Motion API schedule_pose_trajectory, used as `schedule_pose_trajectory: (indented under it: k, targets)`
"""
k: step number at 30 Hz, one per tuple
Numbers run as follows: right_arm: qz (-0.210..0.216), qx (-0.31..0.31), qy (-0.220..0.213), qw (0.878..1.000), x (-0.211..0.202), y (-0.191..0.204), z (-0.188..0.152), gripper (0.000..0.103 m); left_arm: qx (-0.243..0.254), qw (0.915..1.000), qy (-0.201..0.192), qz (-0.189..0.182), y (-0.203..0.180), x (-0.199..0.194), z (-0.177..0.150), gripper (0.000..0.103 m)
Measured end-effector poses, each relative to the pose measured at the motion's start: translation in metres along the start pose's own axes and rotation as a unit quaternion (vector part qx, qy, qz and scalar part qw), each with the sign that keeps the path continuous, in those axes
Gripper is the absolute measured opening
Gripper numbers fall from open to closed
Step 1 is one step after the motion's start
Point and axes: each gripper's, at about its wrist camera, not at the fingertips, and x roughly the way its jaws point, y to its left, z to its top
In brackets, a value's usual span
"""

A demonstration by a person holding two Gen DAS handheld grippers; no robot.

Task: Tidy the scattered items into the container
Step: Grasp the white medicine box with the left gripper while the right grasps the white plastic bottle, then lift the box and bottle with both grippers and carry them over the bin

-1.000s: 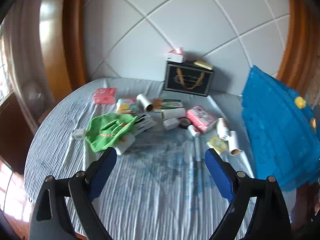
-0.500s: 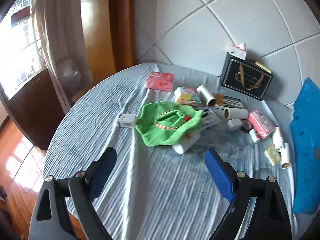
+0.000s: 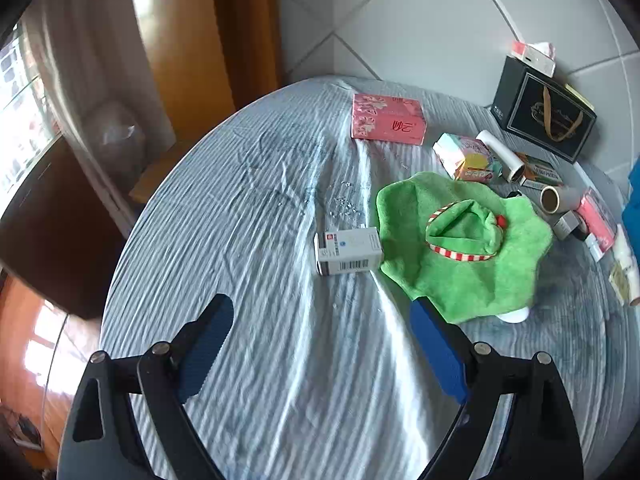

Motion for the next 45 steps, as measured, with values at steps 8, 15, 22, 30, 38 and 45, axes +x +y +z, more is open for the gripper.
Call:
schedule_pose_trajectory:
  k: [8, 15, 22, 30, 38, 45]
  targets:
    - [-0.042, 0.026, 0.052, 0.997, 0.062, 0.077, -0.019, 0.077, 0.153, 0.9831, 0.045, -0.089, 0.003, 0.079, 0.022, 0.091]
    - [-0.044, 0.054, 0.083, 0.994, 0.113, 0.105, -0.023, 0.068, 0.187, 0.9737, 0.073, -0.107, -0.011, 0.12, 0.025, 0.079]
    - [-0.04, 0.055, 0.092, 0.993, 0.142, 0.123, -0.011, 0.068, 0.16, 0.9768, 0.075, -0.121, -0.018, 0.124, 0.033, 0.06]
    - [-0.046, 0.042, 0.118, 0.991, 0.172, 0.13, -0.001, 0.055, 0.141, 0.9809, 0.071, -0.114, -0.018, 0.124, 0.031, 0.06]
    - [-0.051, 0.016, 0.129, 0.99, 0.182, 0.131, -0.008, 0.051, 0.129, 0.9839, 0.068, -0.104, -0.019, 0.124, 0.029, 0.061]
    - [-0.042, 0.0, 0.125, 0.991, 0.179, 0.127, -0.01, 0.05, 0.112, 0.9867, 0.072, -0.092, -0.021, 0.111, 0.016, 0.042]
